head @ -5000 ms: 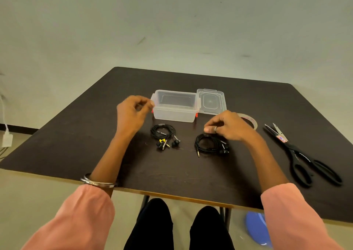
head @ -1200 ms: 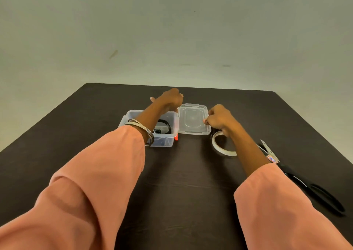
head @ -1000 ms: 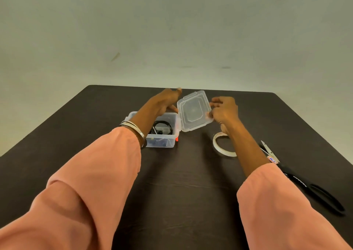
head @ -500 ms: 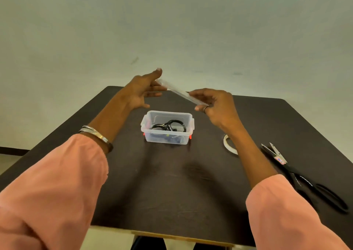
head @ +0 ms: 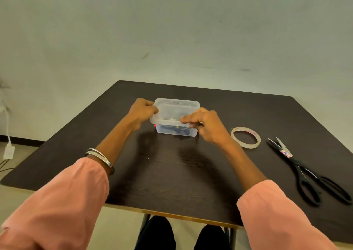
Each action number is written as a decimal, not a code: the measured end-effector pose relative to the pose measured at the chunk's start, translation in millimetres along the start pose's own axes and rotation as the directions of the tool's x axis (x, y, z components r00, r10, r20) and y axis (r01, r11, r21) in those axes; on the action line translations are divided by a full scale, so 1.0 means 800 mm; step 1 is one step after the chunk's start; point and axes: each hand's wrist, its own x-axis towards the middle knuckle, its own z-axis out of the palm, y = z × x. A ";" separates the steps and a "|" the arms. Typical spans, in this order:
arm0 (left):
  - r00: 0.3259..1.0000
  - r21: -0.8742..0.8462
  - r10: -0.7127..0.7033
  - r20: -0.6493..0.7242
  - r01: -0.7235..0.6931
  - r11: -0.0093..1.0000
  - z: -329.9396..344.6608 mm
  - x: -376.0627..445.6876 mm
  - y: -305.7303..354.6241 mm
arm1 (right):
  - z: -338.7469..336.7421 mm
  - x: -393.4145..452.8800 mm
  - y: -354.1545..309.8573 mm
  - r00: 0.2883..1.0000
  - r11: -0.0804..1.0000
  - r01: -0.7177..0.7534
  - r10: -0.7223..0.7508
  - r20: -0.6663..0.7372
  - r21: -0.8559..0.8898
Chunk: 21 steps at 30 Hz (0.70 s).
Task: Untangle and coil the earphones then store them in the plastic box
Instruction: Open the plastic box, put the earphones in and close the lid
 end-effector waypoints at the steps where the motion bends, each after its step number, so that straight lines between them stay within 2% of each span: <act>1: 1.000 0.018 0.001 -0.017 0.000 1.000 0.002 0.001 -0.005 | 0.002 -0.001 0.000 1.000 1.000 -0.008 0.008 0.002 -0.005; 8: 0.998 -0.026 0.017 -0.061 -0.019 0.999 0.014 -0.002 -0.014 | 0.014 -0.012 0.011 0.995 0.998 -0.066 0.067 -0.074 0.018; 10: 0.996 -0.035 0.007 -0.092 -0.010 0.999 0.016 0.000 -0.014 | 0.015 -0.016 0.013 0.985 0.990 -0.095 0.109 -0.137 0.101; 12: 0.994 -0.056 -0.020 -0.109 0.014 0.998 0.017 0.003 -0.013 | 0.015 -0.015 0.013 0.938 0.959 -0.164 0.224 -0.264 0.231; 14: 0.994 -0.087 -0.049 -0.094 0.041 0.995 0.017 0.005 -0.014 | 0.013 -0.010 0.015 0.848 0.907 -0.259 0.378 -0.371 0.333; 15: 0.995 -0.111 -0.064 -0.081 0.055 0.992 0.016 0.006 -0.015 | 0.012 -0.007 0.016 0.808 0.874 -0.315 0.452 -0.379 0.371; 18: 0.991 -0.217 -0.117 -0.057 0.102 0.971 0.015 0.004 -0.018 | 0.014 0.002 0.026 0.722 0.684 -0.483 0.664 -0.194 0.547; 20: 0.984 -0.309 -0.173 -0.045 0.151 0.939 0.017 0.003 -0.020 | 0.017 0.003 0.032 0.665 0.511 -0.513 0.745 -0.057 0.690; 21: 0.977 -0.354 -0.211 -0.036 0.185 0.917 0.018 0.002 -0.021 | 0.019 0.003 0.035 0.645 0.458 -0.517 0.764 -0.023 0.723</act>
